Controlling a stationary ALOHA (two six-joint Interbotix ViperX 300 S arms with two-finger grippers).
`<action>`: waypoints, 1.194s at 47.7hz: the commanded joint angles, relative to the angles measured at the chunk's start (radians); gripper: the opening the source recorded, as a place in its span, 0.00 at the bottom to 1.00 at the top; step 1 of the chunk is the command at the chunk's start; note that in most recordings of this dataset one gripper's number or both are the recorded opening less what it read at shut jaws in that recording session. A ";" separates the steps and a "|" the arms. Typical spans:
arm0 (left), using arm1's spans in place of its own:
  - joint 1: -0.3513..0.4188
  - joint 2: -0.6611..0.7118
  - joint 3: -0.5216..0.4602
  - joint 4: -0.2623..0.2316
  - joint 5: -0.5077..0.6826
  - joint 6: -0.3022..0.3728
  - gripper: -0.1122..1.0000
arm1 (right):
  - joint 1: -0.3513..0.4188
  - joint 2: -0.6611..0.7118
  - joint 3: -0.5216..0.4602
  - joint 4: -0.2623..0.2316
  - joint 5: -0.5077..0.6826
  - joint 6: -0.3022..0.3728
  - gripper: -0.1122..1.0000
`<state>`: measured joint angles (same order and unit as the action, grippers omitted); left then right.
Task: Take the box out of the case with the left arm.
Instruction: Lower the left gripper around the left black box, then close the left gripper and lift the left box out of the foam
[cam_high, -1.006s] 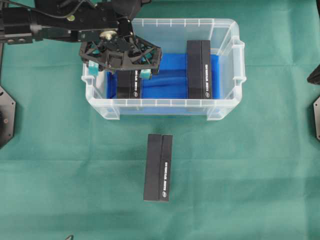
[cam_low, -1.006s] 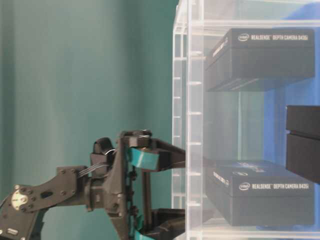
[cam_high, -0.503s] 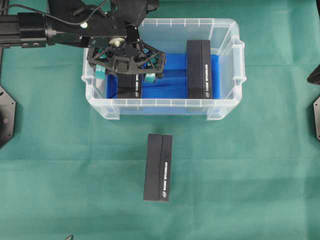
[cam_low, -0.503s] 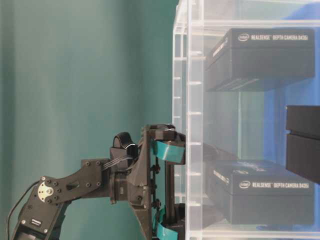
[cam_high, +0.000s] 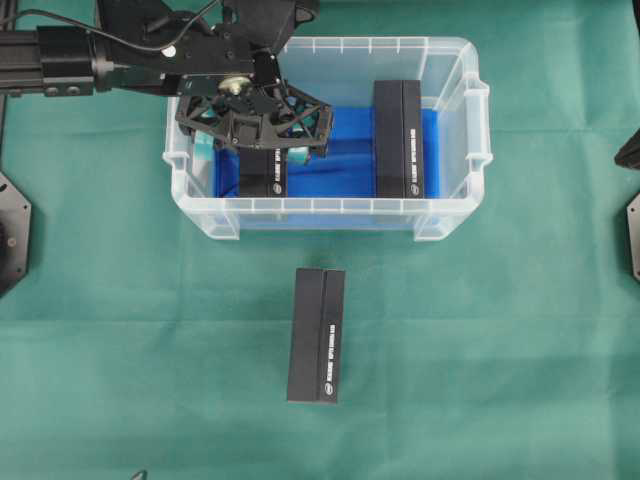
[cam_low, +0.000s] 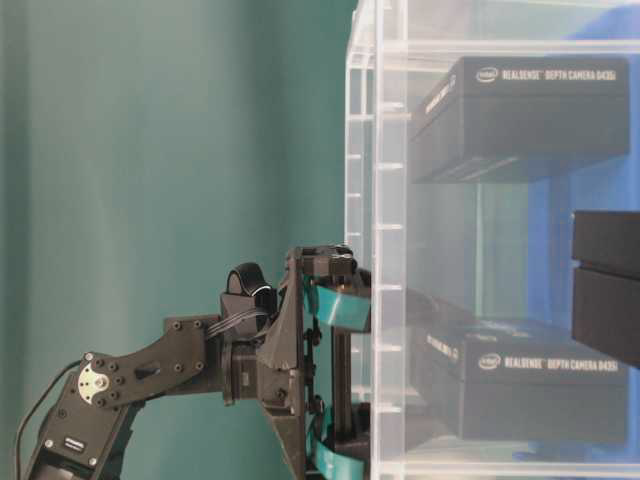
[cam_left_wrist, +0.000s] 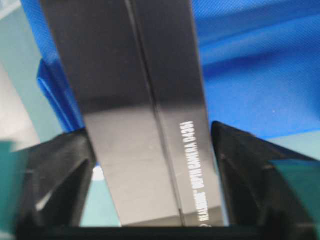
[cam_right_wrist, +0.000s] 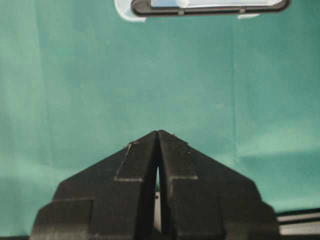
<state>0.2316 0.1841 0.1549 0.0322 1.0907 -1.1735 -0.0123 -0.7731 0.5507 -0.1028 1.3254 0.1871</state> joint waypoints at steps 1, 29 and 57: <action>0.000 -0.009 -0.005 -0.005 -0.003 -0.002 0.67 | -0.002 0.002 -0.026 -0.002 -0.003 0.002 0.10; 0.000 -0.041 -0.017 -0.005 0.017 0.000 0.65 | 0.000 0.000 -0.028 -0.002 -0.003 0.002 0.10; -0.006 -0.100 -0.270 -0.002 0.305 0.006 0.65 | 0.000 0.000 -0.028 -0.002 -0.003 0.002 0.10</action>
<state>0.2270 0.1411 -0.0598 0.0276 1.3683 -1.1689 -0.0123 -0.7747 0.5522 -0.1028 1.3254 0.1871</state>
